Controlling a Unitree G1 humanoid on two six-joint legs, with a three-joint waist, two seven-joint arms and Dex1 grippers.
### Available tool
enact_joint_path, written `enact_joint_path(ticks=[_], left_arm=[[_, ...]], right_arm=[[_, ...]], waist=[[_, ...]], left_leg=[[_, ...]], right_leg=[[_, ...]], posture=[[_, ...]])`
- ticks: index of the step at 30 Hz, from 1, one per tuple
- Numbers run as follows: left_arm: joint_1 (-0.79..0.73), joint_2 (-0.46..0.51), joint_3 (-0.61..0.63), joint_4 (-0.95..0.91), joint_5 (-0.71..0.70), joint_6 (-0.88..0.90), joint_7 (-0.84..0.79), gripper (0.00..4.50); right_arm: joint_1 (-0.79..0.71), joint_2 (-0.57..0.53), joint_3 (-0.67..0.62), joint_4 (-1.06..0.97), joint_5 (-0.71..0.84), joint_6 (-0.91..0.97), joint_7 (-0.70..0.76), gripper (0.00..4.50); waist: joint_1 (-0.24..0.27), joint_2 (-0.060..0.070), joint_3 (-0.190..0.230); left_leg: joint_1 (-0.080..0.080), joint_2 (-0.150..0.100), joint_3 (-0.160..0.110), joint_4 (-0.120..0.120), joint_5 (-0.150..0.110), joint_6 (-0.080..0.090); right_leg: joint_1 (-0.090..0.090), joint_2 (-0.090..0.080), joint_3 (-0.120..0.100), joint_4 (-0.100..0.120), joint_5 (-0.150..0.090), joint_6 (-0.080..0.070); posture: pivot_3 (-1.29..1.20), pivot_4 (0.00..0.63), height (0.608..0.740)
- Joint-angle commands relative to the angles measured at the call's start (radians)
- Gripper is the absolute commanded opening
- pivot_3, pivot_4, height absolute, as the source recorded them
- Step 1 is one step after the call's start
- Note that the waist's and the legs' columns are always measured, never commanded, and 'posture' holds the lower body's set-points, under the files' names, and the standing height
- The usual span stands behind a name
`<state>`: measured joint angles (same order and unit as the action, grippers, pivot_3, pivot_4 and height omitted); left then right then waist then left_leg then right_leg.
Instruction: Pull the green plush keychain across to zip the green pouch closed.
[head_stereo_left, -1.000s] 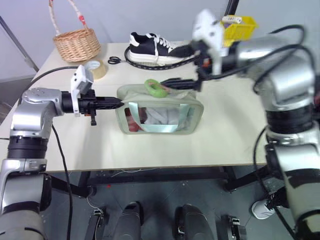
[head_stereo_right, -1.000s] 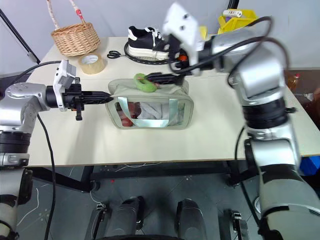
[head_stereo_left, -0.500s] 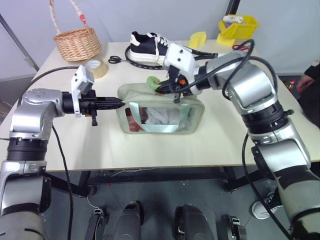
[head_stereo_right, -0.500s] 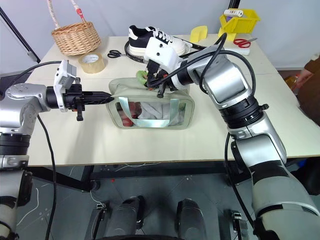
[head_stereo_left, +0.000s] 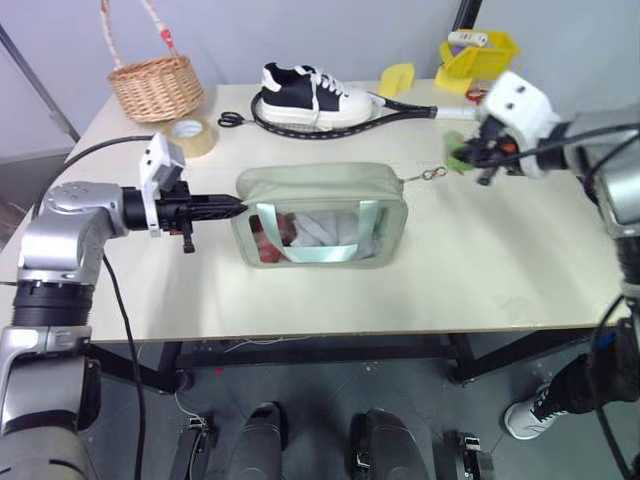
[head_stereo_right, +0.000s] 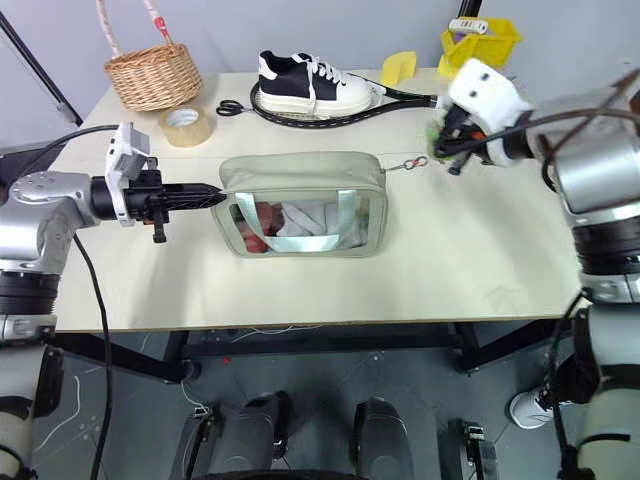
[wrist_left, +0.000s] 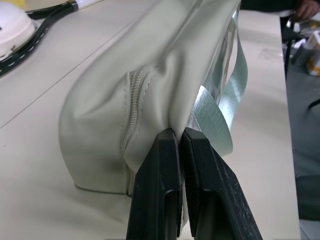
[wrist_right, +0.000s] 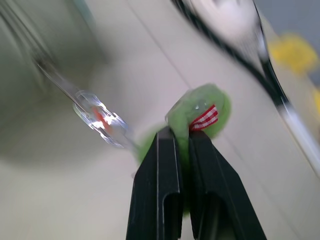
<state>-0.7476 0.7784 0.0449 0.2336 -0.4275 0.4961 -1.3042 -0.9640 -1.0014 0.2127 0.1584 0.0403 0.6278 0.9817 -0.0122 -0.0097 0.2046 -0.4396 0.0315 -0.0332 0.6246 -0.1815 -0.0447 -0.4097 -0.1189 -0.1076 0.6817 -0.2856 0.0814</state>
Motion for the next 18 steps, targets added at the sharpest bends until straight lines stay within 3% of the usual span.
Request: enact_joint_path(ticks=[1,6,12,18], left_arm=[[0.031,0.025,0.019,-0.015,-0.005,0.030,0.015,0.00],[0.046,0.034,0.030,-0.045,-0.023,0.057,0.034,0.00],[0.055,0.041,0.036,-0.078,-0.046,0.089,0.054,0.00],[0.054,0.037,0.040,-0.087,-0.057,0.100,0.069,0.00]], right_arm=[[0.092,-0.066,-0.041,-0.026,-0.073,-0.031,-0.053,0.07],[0.285,0.033,-0.034,-0.207,-0.033,0.042,-0.096,0.07],[0.411,0.159,0.002,-0.319,-0.044,0.099,-0.174,0.07],[0.451,0.170,0.045,-0.287,-0.096,0.071,-0.190,0.07]], waist=[[-0.001,0.000,0.000],[-0.002,0.000,0.000],[-0.001,0.000,0.000],[-0.001,0.000,0.000]], left_leg=[[0.000,0.000,0.000,0.000,0.000,0.000],[0.000,0.000,0.000,-0.001,0.000,0.000],[0.002,0.001,0.000,0.000,0.000,0.000],[0.002,0.001,0.000,0.000,0.000,0.000]], right_leg=[[0.000,0.000,0.000,0.000,0.000,0.000],[0.000,0.000,0.000,0.000,0.000,0.000],[0.001,0.000,0.001,0.000,0.000,0.000],[0.001,0.001,0.001,0.000,0.000,0.000]], posture=[[0.00,0.150,0.740],[0.00,0.150,0.740],[0.00,0.150,0.740],[0.00,0.150,0.740]])
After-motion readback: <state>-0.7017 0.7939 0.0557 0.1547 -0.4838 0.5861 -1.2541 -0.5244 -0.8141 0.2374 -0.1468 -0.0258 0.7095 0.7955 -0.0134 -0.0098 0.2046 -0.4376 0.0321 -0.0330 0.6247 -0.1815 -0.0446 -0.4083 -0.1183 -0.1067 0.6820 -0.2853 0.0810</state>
